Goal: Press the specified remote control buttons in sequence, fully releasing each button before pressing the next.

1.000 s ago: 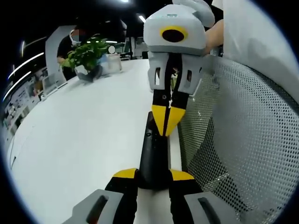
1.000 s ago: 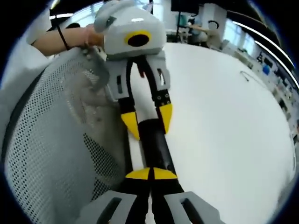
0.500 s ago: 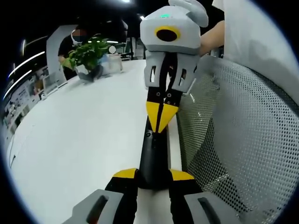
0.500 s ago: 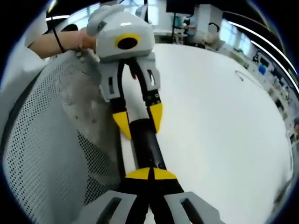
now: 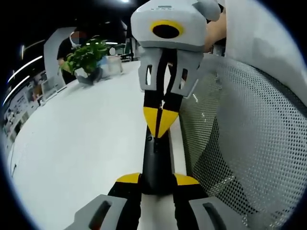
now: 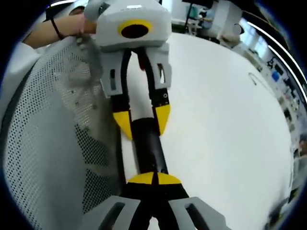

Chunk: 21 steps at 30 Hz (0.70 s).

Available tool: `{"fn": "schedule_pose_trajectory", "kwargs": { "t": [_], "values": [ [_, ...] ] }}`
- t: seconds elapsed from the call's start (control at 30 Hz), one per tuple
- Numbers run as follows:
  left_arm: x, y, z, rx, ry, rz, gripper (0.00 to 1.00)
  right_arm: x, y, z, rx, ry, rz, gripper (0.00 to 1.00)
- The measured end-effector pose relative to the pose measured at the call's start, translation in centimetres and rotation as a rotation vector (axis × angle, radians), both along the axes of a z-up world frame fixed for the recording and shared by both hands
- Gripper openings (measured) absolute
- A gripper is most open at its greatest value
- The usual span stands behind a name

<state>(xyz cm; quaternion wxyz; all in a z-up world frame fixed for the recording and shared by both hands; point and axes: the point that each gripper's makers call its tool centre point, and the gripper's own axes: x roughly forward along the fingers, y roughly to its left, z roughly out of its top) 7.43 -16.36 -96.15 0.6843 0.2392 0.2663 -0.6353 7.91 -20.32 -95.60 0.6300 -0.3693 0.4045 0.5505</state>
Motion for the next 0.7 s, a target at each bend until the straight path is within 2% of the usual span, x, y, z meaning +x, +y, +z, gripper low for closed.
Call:
{"fn": "schedule_pose_trajectory", "kwargs": {
  "t": [0.07, 0.23, 0.3, 0.33, 0.37, 0.43, 0.5, 0.7],
  "values": [
    [0.0, 0.0, 0.0, -0.001, 0.0, 0.0, 0.24, 0.0, -0.1, 0.0, 0.012, 0.026, -0.008, 0.0],
    [0.0, 0.1, 0.0, -0.006, 0.0, 0.002, 0.24, -0.1, -0.1, 0.4, 0.131, 0.212, -0.14, 0.0],
    [0.0, 0.1, 0.0, -0.007, 0.001, 0.004, 0.24, 0.4, -0.3, 0.2, 0.116, 0.167, -0.122, 0.0],
    [-0.1, 0.1, 0.0, -0.008, 0.002, 0.003, 0.24, 0.9, -0.7, 0.1, 0.089, 0.12, -0.091, 0.0],
    [-0.1, 0.1, 0.0, -0.01, 0.003, 0.002, 0.24, 0.8, -0.5, 0.1, 0.085, 0.113, -0.071, 0.0],
    [-0.1, 0.1, 0.0, -0.01, 0.003, 0.0, 0.24, 0.6, 0.1, 0.1, 0.103, 0.14, -0.088, 0.0],
    [-0.1, 0.1, 0.0, -0.011, 0.003, 0.0, 0.24, 0.8, 0.0, -0.1, 0.088, 0.151, -0.079, 0.0],
    [-0.2, 0.1, 0.0, -0.011, 0.002, -0.002, 0.24, 0.8, 0.0, -0.2, 0.041, 0.242, -0.107, 0.0]
  ]
}}
